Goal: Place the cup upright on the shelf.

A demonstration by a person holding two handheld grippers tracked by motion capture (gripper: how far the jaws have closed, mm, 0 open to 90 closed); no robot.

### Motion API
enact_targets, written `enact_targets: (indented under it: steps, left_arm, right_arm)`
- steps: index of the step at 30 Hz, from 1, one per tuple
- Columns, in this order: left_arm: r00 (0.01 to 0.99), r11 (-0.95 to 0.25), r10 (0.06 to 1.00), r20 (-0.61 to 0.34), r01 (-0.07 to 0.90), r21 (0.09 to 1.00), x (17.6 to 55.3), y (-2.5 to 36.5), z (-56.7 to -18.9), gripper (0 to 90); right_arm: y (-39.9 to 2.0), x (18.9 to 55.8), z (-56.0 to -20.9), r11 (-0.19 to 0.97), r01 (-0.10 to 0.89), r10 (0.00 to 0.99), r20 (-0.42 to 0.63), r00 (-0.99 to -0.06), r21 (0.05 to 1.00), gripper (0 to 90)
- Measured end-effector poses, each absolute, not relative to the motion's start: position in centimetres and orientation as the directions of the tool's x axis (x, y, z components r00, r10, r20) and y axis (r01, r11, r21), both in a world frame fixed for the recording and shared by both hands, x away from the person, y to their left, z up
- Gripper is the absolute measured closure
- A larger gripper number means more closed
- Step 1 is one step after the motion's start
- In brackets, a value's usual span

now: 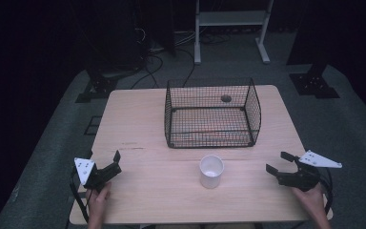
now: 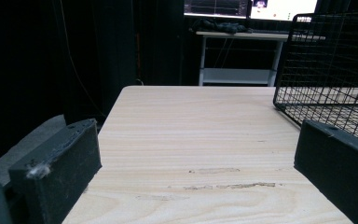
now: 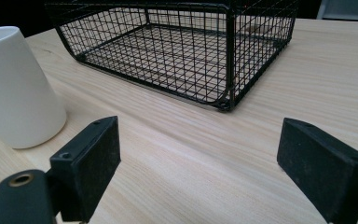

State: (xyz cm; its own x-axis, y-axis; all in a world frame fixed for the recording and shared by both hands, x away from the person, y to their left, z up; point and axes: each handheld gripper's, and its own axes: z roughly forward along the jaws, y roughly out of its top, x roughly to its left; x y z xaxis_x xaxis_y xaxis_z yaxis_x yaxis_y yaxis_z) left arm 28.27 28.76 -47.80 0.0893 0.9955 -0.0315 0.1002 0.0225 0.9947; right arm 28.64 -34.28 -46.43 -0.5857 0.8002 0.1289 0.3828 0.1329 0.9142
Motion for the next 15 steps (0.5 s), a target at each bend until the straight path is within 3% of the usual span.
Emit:
enact_targets:
  steps: [15]
  left_arm:
    - [0.090, 0.031, 0.995, -0.040, 0.099, 0.995, 28.2, 28.8, -47.8, 0.0]
  right_arm:
    - [-33.3, 28.9, -44.8, 0.186, 0.366, 0.773, 0.094, -0.628, 0.912, 12.5]
